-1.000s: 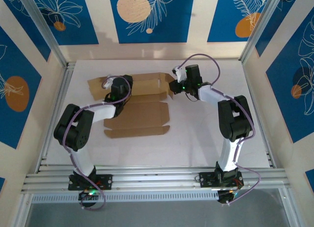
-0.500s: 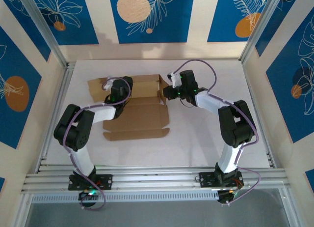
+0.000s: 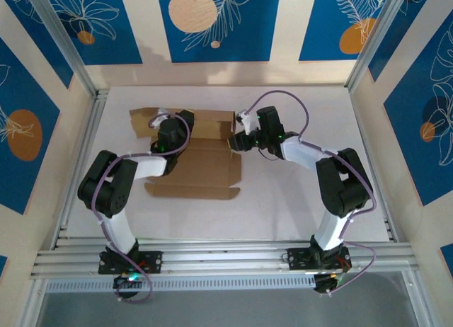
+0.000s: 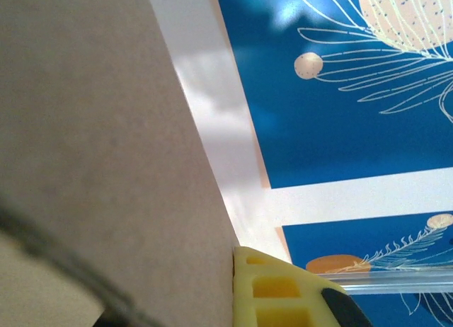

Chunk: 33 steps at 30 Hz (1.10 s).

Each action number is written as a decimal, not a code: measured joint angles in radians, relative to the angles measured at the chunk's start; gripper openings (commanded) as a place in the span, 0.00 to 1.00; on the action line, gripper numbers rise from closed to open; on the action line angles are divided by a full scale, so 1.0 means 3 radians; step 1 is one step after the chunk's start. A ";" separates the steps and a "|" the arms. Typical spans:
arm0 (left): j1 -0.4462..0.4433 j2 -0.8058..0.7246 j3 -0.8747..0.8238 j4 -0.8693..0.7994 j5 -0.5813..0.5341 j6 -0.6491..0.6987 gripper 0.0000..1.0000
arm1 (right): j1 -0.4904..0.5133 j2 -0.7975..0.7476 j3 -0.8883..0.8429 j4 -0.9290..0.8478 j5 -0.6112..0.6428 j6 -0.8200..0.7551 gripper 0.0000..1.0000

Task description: Fold the paper box

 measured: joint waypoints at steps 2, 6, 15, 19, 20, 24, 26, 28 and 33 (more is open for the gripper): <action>0.0000 0.0000 -0.0050 0.0038 0.0033 0.0004 0.00 | 0.0010 -0.0011 -0.0020 -0.0005 -0.0064 -0.0189 0.48; 0.0001 -0.0001 -0.0116 0.0118 0.0102 0.0004 0.00 | 0.0061 -0.0045 -0.0047 -0.0024 -0.0221 -0.0589 0.50; 0.0001 -0.0001 -0.0153 0.0184 0.0187 0.0004 0.00 | 0.0114 -0.0074 0.0010 -0.0249 -0.0149 -0.1214 0.34; 0.0001 -0.0001 -0.0181 0.0224 0.0202 0.0004 0.00 | 0.0114 -0.0074 0.0025 -0.0267 0.0076 -0.1310 0.06; 0.0001 -0.0001 -0.0184 0.0233 0.0210 0.0004 0.00 | 0.0114 -0.0074 0.0025 -0.0257 0.0142 -0.1321 0.02; 0.0004 -0.0001 -0.0212 0.0281 0.0228 0.0004 0.00 | 0.0114 -0.0074 0.0014 -0.0186 0.0394 -0.1316 0.00; 0.0004 -0.0001 -0.0225 0.0296 0.0229 0.0004 0.00 | 0.0122 -0.0074 0.0003 -0.0146 0.0529 -0.1283 0.00; 0.0004 -0.0001 -0.0234 0.0314 0.0226 0.0003 0.00 | 0.0134 -0.0074 -0.0003 -0.0108 0.0669 -0.1228 0.00; 0.0010 -0.0001 -0.0256 0.0352 0.0210 0.0003 0.00 | 0.0205 -0.0074 -0.0053 0.0004 0.1017 -0.1058 0.02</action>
